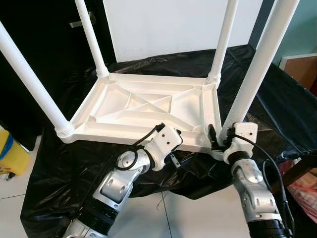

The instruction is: Building children table

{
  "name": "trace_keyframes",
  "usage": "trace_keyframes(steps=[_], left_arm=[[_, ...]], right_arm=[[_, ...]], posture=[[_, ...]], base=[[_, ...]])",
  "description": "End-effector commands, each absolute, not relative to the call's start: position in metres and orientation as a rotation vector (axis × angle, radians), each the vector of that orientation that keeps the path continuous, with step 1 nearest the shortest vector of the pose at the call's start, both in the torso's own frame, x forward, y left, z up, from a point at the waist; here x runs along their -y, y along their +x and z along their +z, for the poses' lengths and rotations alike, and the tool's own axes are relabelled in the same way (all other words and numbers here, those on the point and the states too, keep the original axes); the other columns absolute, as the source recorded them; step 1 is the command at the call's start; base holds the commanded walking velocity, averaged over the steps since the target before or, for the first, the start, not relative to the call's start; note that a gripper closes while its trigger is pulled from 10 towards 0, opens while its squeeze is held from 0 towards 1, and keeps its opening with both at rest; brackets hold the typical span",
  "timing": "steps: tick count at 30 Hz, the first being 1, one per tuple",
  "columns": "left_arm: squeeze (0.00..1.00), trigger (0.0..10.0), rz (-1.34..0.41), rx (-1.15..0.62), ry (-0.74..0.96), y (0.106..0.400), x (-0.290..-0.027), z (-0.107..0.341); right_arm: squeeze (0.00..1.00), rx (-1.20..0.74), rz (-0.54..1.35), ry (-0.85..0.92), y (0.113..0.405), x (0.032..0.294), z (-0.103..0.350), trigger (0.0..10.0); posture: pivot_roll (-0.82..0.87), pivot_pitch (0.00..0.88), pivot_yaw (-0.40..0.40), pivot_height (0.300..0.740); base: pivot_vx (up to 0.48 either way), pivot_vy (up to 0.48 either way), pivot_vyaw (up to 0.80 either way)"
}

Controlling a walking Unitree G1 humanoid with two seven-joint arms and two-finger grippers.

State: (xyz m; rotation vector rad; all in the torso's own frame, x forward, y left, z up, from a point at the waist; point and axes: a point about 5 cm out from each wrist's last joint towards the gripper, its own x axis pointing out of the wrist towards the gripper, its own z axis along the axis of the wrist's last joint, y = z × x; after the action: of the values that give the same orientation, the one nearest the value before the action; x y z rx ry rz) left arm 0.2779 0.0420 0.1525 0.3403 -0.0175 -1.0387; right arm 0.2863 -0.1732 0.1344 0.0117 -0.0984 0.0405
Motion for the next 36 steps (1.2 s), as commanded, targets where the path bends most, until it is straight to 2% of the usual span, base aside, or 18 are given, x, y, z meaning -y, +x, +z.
trace_keyframes(steps=[1, 2, 3, 6, 7, 11, 18, 20, 30, 31, 32, 33, 36], left_arm=[[0.00, 10.0, -1.031, 0.008, 0.357, 0.280, -0.043, 0.151], [0.00, 10.0, -1.035, 0.008, 0.356, 0.280, -0.042, 0.151], [0.00, 10.0, -1.039, 0.008, 0.356, 0.280, -0.041, 0.151], [0.00, 10.0, -1.041, 0.007, 0.357, 0.280, -0.041, 0.151], [0.00, 10.0, -1.044, 0.007, 0.358, 0.280, -0.040, 0.151], [0.00, 10.0, -1.052, 0.011, 0.357, 0.281, -0.038, 0.152], [0.00, 10.0, -1.055, 0.014, 0.360, 0.282, -0.037, 0.153], [0.00, 10.0, -1.053, 0.016, 0.361, 0.281, -0.037, 0.153], [0.00, 10.0, -1.041, 0.017, 0.356, 0.281, -0.037, 0.153], [0.00, 10.0, -1.039, 0.018, 0.356, 0.281, -0.037, 0.153], [0.00, 10.0, -1.039, 0.018, 0.356, 0.281, -0.037, 0.153], [0.00, 10.0, -1.038, 0.019, 0.356, 0.281, -0.037, 0.153], [0.00, 10.0, -1.039, 0.020, 0.355, 0.281, -0.036, 0.153]], right_arm=[[1.00, 0.101, 0.133, 0.022, 0.282, 0.179, 0.136, 10.0], [1.00, 0.099, 0.171, 0.016, 0.282, 0.181, 0.136, 10.0], [0.73, 0.093, 0.216, 0.001, 0.282, 0.183, 0.137, 10.0], [0.73, 0.088, 0.244, -0.009, 0.282, 0.184, 0.137, 10.0], [0.00, 0.077, 0.292, -0.012, 0.284, 0.184, 0.137, 10.0], [0.00, 0.059, 0.404, -0.069, 0.297, 0.189, 0.138, 10.0], [0.00, 0.034, 0.461, -0.097, 0.306, 0.186, 0.136, 10.0], [0.00, 0.011, 0.497, -0.112, 0.308, 0.185, 0.132, 0.0], [0.00, -0.019, 0.532, -0.121, 0.308, 0.185, 0.125, 0.0], [0.00, -0.023, 0.533, -0.119, 0.308, 0.185, 0.124, 3.5], [0.00, -0.023, 0.533, -0.119, 0.308, 0.185, 0.124, 3.5], [0.00, -0.023, 0.513, -0.111, 0.307, 0.184, 0.123, 10.0], [0.00, -0.021, 0.480, -0.112, 0.307, 0.182, 0.123, 10.0]], posture=[[-0.17, 0.058, 0.008, 0.740], [-0.17, 0.058, 0.008, 0.740], [-0.17, 0.060, 0.008, 0.740], [-0.17, 0.060, 0.009, 0.740], [-0.17, 0.061, 0.012, 0.740], [-0.18, 0.061, 0.017, 0.740], [-0.18, 0.060, 0.013, 0.740], [-0.17, 0.061, 0.003, 0.740], [-0.17, 0.063, -0.004, 0.740], [-0.17, 0.063, -0.006, 0.740], [-0.17, 0.063, -0.006, 0.740], [-0.17, 0.064, -0.005, 0.740], [-0.17, 0.065, -0.006, 0.740]], base=[[0.000, 0.000, 0.00], [0.000, 0.000, 0.00], [0.000, 0.000, 0.00], [0.000, 0.000, 0.00], [0.000, 0.000, 0.00], [0.000, 0.000, 0.00], [0.000, 0.000, 0.00], [0.000, 0.000, 0.00], [0.000, 0.000, 0.00], [0.000, 0.000, 0.00], [0.000, 0.000, 0.00], [0.000, 0.000, 0.00], [0.000, 0.000, 0.00]])
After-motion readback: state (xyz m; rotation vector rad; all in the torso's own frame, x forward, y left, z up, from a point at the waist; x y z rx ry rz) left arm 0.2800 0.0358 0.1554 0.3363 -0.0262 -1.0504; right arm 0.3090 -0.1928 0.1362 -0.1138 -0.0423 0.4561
